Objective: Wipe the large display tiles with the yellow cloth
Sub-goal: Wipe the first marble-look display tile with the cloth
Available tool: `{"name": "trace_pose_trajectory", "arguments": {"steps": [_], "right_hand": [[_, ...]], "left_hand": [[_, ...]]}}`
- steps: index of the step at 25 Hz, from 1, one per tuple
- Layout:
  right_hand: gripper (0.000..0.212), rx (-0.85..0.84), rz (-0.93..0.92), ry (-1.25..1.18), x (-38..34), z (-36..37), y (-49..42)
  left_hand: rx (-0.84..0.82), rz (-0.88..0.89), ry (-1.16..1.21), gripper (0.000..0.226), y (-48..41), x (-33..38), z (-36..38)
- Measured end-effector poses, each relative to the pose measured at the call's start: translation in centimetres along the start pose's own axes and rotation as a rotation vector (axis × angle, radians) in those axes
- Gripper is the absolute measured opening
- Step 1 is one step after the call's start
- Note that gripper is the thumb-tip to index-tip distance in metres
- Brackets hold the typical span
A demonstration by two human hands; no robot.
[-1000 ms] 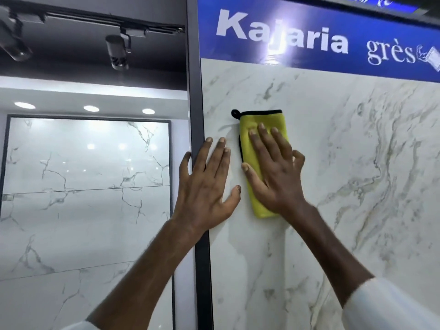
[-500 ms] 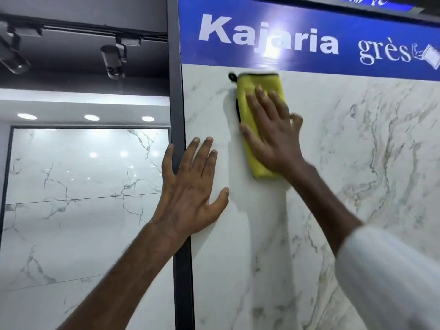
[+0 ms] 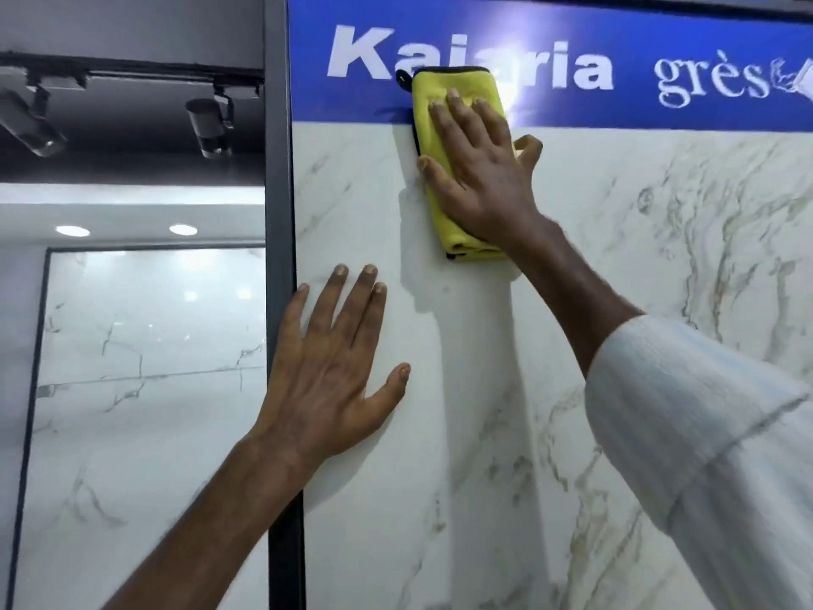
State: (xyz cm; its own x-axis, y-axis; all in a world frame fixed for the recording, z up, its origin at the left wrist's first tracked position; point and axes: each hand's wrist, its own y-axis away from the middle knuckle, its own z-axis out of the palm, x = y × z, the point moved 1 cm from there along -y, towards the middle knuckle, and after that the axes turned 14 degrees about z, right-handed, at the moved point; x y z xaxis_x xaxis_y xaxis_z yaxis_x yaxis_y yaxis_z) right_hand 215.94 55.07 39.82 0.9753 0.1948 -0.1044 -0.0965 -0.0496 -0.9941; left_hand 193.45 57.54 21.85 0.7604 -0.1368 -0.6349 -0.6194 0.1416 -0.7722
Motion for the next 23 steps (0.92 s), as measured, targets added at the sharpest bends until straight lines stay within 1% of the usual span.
{"name": "trace_pose_trajectory", "arguments": {"steps": [2,4,6,8,9,10,12,14,16,18,20,23], "right_hand": [[0.071,0.042,-0.057,0.023,0.5,0.0,4.7],[0.068,0.066,-0.093,0.076,1.3,-0.2,12.3],[0.066,0.015,-0.094,0.096,2.4,-0.4,23.3],[0.065,-0.053,-0.081,0.093,3.5,-0.9,35.3],[0.064,-0.081,-0.068,0.095,3.8,-1.2,39.6],[0.064,-0.107,-0.055,0.098,4.1,-1.3,41.9],[0.065,-0.125,-0.053,0.099,3.9,-1.2,41.0],[0.064,-0.086,-0.060,0.100,3.0,-1.2,36.0],[0.064,-0.047,-0.043,0.109,2.6,-1.2,31.3],[0.065,-0.014,-0.003,0.121,2.4,-1.0,30.3],[0.065,-0.006,0.045,0.117,2.6,-0.5,33.5],[0.066,-0.047,0.052,0.106,3.6,-0.2,43.6]], "left_hand": [[-0.037,-0.007,-0.012,0.082,0.0,0.0,-0.1],[-0.055,-0.013,-0.011,0.082,-0.5,0.1,-0.5],[-0.028,-0.032,0.064,0.079,0.3,0.8,-1.2],[0.046,-0.085,0.180,0.076,3.1,3.4,-2.1],[0.067,-0.100,0.232,0.075,4.9,5.5,-2.7],[0.068,-0.104,0.277,0.075,6.9,7.8,-3.2],[-0.014,-0.093,0.331,0.078,10.2,11.4,-3.3],[-0.131,-0.050,0.291,0.082,12.2,13.1,-2.4],[-0.169,-0.025,0.221,0.084,12.8,13.3,-1.6],[-0.164,-0.031,0.222,0.083,12.7,13.5,-1.4],[-0.159,-0.037,0.231,0.084,12.7,13.7,-1.0],[-0.147,-0.032,0.220,0.084,12.7,13.8,-1.2]]}}
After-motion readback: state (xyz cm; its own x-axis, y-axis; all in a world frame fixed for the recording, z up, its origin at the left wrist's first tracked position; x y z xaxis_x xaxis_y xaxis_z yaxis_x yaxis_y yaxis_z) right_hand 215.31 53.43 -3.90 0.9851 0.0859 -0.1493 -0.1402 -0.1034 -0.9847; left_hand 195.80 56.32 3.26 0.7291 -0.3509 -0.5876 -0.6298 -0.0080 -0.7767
